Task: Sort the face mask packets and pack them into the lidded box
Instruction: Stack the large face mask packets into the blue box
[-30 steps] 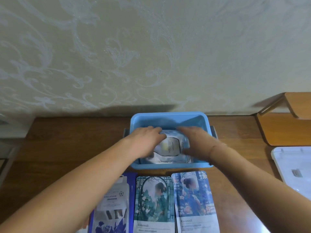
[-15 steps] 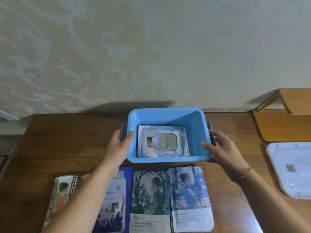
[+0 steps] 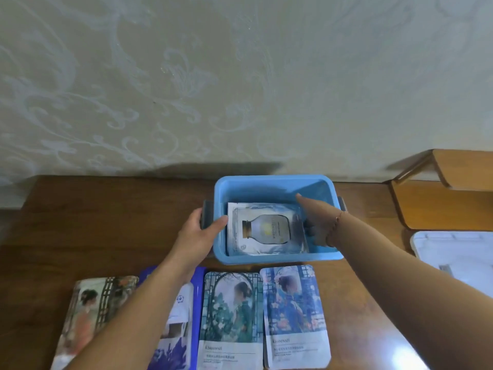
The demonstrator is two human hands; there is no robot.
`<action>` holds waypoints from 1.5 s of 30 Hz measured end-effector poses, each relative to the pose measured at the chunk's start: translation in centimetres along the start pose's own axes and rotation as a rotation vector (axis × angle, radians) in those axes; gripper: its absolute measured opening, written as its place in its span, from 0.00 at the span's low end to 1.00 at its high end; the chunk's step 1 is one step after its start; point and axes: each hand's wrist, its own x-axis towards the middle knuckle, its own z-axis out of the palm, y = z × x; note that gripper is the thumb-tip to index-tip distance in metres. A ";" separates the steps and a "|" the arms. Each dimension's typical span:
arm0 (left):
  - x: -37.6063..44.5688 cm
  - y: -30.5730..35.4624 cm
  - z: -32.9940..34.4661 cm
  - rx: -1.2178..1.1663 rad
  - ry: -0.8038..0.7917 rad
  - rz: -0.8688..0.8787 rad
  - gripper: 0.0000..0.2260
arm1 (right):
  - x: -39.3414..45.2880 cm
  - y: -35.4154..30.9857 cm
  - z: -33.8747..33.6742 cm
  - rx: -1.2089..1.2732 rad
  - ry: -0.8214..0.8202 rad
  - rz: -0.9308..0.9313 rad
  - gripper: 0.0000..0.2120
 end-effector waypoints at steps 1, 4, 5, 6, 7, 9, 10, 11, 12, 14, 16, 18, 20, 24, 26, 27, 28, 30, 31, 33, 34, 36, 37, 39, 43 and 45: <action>0.0 0.0 0.0 -0.010 -0.004 -0.002 0.13 | 0.2 -0.2 0.2 -0.046 0.009 0.008 0.39; 0.2 -0.1 0.0 -0.024 -0.016 -0.005 0.13 | 0.5 -0.8 0.6 -0.117 0.027 0.029 0.42; 0.2 -0.2 0.0 -0.022 -0.017 -0.005 0.13 | 0.5 -1.0 0.6 -0.143 0.027 0.032 0.42; 0.2 -0.2 -0.1 -0.016 -0.018 -0.005 0.13 | 0.5 -1.0 0.6 -0.153 0.020 0.034 0.42; 0.3 -0.3 -0.1 -0.007 -0.018 -0.004 0.12 | 0.7 -0.9 0.7 -0.146 0.017 0.037 0.43; 0.4 -0.3 -0.1 0.020 -0.016 0.007 0.11 | 1.0 -0.6 1.0 -0.126 0.015 0.041 0.42; 0.4 -0.3 -0.1 0.032 -0.014 0.013 0.11 | 1.1 -0.4 1.2 -0.126 0.007 0.030 0.40; 0.5 -0.4 -0.1 0.042 -0.012 0.019 0.10 | 1.0 -0.3 1.3 -0.113 -0.007 0.016 0.35; 0.5 -0.4 -0.1 0.046 -0.012 0.018 0.10 | 0.8 -0.1 1.3 -0.083 -0.020 0.009 0.29; 0.5 -0.4 -0.2 0.043 -0.015 0.016 0.10 | 0.7 0.4 1.0 -0.037 -0.029 0.016 0.28; 0.4 -0.4 -0.1 0.036 -0.028 0.011 0.10 | 0.6 0.6 0.6 -0.008 -0.010 0.031 0.32; 0.3 -0.2 -0.2 0.031 -0.058 -0.003 0.11 | -0.6 0.1 0.8 -0.037 0.003 -0.001 0.31; 0.4 0.2 -0.5 0.006 -0.086 -0.030 0.16 | -2.5 -0.2 0.8 -0.217 0.057 -0.112 0.23; 0.3 0.6 -1.3 -0.001 -0.049 -0.025 0.22 | -7.4 0.7 -2.1 -0.438 0.321 -0.693 0.08; 0.0 0.5 -1.2 -0.022 -0.056 -0.014 0.22 | -9.1 2.2 -3.8 -0.311 0.473 -0.843 0.10; -0.2 0.4 -1.0 -0.022 -0.068 -0.009 0.22 | -9.7 3.1 -4.4 -0.343 0.571 -0.899 0.09; -0.3 0.4 -0.7 -0.013 -0.075 -0.003 0.22 | -9.9 3.9 -4.7 -0.413 0.657 -0.952 0.07; -0.3 0.3 -0.3 -0.005 -0.085 0.006 0.23 | -9.9 4.1 -4.3 -0.572 0.676 -1.114 0.08; -0.4 0.3 0.0 -0.002 -0.087 0.004 0.25 | -9.6 3.5 -3.7 -0.668 0.567 -1.184 0.09; -0.6 0.2 0.4 0.017 -0.080 -0.001 0.27 | -8.6 1.4 -1.6 -0.871 0.245 -1.182 0.13; -0.6 0.2 0.6 0.024 -0.076 -0.002 0.26 | -7.4 0.3 -0.2 -0.999 0.120 -1.142 0.17; -0.8 0.4 0.8 0.014 -0.077 -0.012 0.23 | -4.7 -1.1 2.5 -1.277 0.018 -1.054 0.24; -0.9 0.5 0.9 -0.001 -0.082 -0.019 0.22 | -3.6 -1.5 3.6 -1.378 0.011 -1.019 0.27; -1.0 0.9 1.0 -0.005 -0.089 -0.029 0.21 | -1.9 -1.8 5.2 -1.448 0.041 -0.981 0.29; -0.9 1.0 0.9 0.032 -0.087 -0.027 0.23 | -0.4 -0.9 5.9 -1.429 0.055 -0.953 0.34; -0.9 0.8 1.0 0.039 -0.082 -0.022 0.23 | 0.0 -0.4 5.9 -1.422 0.028 -0.920 0.34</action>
